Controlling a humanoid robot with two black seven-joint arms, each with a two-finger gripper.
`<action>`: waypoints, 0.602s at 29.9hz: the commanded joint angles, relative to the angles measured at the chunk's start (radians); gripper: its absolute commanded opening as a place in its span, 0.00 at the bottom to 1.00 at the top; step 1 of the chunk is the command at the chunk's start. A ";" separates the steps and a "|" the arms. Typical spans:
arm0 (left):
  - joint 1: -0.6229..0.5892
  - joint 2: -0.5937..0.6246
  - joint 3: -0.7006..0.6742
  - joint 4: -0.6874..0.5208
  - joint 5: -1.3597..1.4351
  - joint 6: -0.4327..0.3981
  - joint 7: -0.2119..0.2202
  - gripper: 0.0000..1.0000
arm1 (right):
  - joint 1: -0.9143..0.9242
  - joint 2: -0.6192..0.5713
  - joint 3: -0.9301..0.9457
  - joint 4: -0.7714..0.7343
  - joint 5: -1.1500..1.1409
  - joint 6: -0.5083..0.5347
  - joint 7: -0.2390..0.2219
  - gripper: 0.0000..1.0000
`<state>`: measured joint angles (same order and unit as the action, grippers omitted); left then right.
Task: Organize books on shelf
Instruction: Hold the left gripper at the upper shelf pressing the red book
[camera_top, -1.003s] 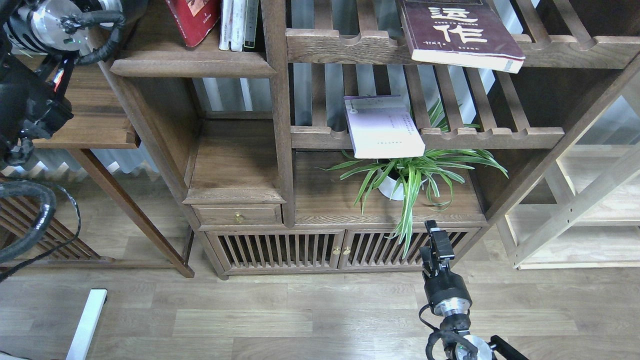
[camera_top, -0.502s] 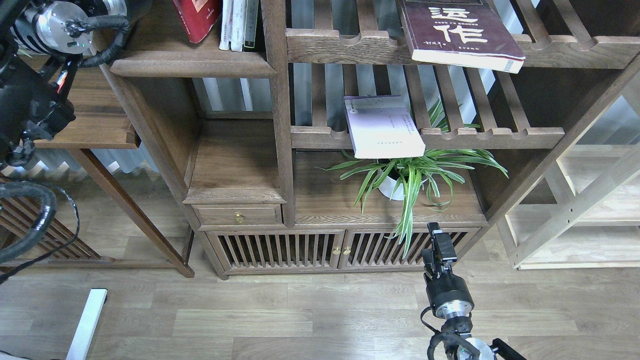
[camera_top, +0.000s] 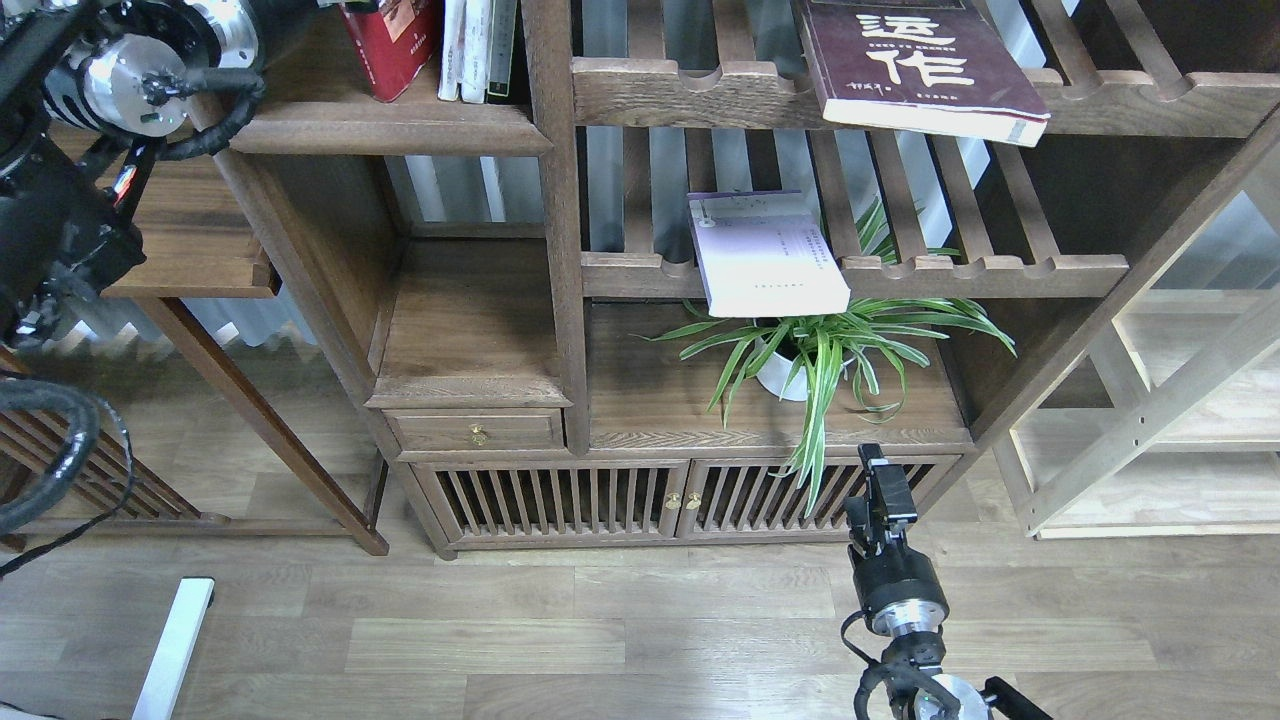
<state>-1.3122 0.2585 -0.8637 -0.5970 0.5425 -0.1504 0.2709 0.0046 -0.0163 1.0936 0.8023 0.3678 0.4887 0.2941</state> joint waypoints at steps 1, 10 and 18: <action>0.002 0.002 0.005 0.002 0.001 -0.011 -0.007 0.06 | 0.002 0.004 -0.001 0.000 0.002 0.000 -0.001 1.00; -0.001 -0.001 0.047 0.002 0.002 0.011 -0.001 0.31 | 0.002 0.009 -0.003 0.000 0.002 0.000 0.000 1.00; -0.015 -0.011 0.084 0.000 0.001 0.069 -0.004 0.50 | 0.002 0.012 -0.003 0.000 0.002 0.000 0.000 1.00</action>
<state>-1.3213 0.2506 -0.7808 -0.5967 0.5433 -0.0926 0.2652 0.0063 -0.0049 1.0908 0.8023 0.3697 0.4887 0.2941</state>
